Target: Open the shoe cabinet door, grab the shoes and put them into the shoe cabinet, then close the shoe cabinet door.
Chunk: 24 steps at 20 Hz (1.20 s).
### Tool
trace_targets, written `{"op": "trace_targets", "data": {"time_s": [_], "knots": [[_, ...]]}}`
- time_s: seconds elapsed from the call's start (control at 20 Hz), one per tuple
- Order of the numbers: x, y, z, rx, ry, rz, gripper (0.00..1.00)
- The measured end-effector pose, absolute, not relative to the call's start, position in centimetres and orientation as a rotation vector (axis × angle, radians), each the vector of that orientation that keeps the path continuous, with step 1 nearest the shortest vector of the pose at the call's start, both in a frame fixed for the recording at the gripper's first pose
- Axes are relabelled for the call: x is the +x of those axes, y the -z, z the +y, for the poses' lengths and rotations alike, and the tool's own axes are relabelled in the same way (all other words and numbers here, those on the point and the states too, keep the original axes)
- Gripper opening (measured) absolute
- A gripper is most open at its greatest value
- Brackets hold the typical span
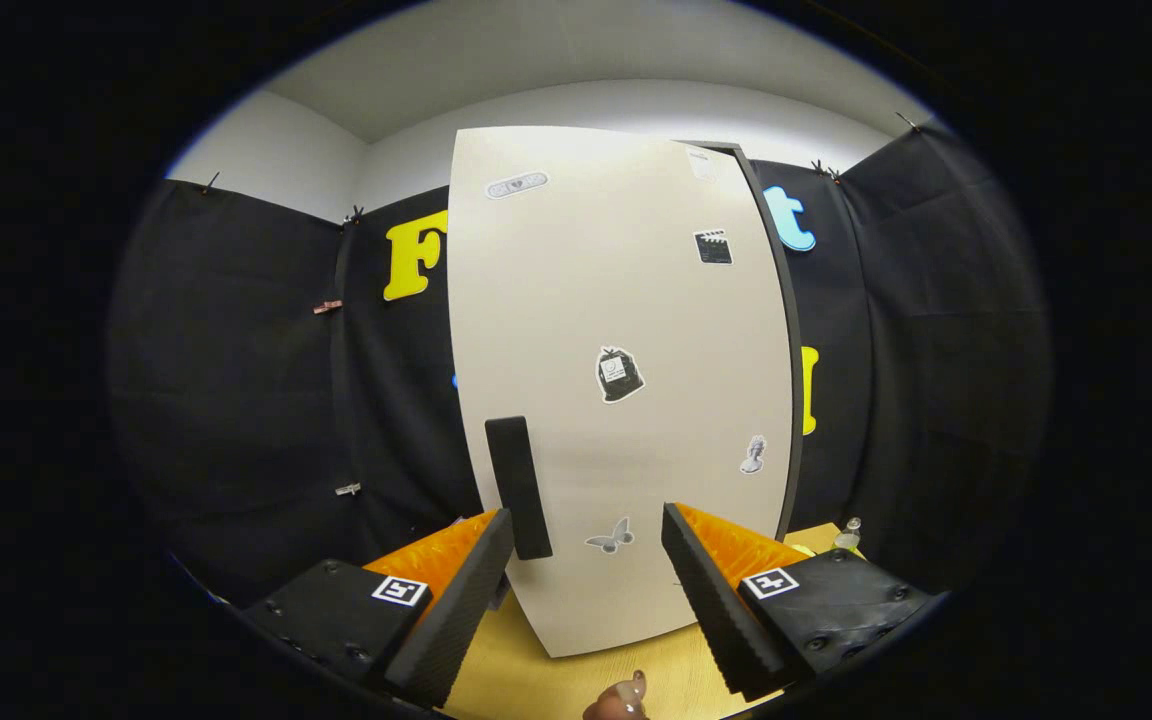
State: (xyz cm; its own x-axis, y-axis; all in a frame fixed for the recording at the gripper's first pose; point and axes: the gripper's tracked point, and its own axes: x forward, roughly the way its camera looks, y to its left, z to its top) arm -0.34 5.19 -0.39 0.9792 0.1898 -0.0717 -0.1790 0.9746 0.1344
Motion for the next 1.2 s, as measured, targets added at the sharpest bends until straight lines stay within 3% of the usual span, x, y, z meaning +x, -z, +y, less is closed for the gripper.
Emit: {"op": "trace_targets", "data": {"time_s": [1.2], "knots": [[-0.33,0.30,5.04,0.117,-0.170,0.059,0.98]]}}
